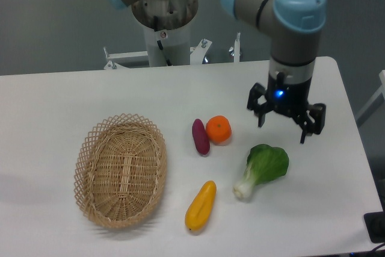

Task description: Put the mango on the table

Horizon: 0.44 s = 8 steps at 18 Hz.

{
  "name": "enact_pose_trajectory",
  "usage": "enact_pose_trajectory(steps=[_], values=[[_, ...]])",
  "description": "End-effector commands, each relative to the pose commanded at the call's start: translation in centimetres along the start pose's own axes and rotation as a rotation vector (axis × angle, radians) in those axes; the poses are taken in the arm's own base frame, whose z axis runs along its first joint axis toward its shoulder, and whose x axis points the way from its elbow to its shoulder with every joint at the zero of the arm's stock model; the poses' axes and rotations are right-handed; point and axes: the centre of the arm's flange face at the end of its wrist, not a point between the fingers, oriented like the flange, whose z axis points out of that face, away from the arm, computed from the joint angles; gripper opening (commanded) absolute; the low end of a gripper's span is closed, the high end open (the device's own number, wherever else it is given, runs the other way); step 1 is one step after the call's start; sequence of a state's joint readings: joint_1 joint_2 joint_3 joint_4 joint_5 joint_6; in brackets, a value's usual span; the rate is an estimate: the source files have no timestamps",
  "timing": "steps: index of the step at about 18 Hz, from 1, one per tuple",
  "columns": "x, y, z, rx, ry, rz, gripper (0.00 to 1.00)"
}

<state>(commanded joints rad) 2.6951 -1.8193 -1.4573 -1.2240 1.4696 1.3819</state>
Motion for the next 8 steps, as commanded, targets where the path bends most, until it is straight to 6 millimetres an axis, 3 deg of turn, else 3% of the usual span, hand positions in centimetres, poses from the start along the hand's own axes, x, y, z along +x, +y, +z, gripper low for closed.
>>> enact_pose_trajectory(steps=[2, 8], values=[[-0.23, 1.03, 0.16, -0.004, 0.005, 0.029, 1.0], [-0.29, 1.4, 0.3, -0.005, 0.009, 0.05, 1.0]])
